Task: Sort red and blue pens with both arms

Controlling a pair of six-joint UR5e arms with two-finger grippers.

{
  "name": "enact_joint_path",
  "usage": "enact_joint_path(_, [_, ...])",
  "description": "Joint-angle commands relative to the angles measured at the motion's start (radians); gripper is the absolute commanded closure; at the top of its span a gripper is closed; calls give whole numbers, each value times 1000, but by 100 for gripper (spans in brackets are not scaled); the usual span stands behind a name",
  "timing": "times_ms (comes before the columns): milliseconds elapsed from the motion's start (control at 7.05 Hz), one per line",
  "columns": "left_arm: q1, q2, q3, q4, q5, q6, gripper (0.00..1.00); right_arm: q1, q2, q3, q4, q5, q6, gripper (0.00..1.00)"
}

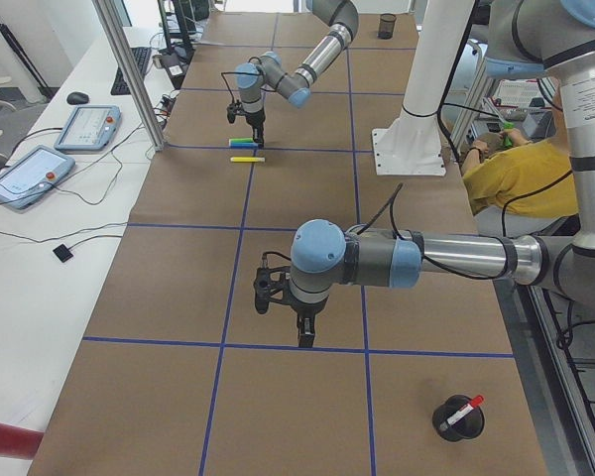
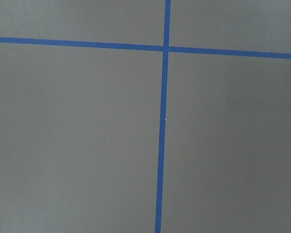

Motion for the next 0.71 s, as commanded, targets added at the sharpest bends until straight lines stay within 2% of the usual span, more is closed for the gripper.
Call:
enact_joint_path(0, [0, 0, 0, 0, 0, 0, 1, 1, 0, 1, 0, 0, 1, 100])
enact_joint_path(284, [0, 0, 0, 0, 0, 0, 1, 5, 2, 46, -5, -2, 23, 100])
enact_joint_path(568, [0, 0, 0, 1, 0, 0, 1, 21, -6, 156, -35, 0, 32, 100])
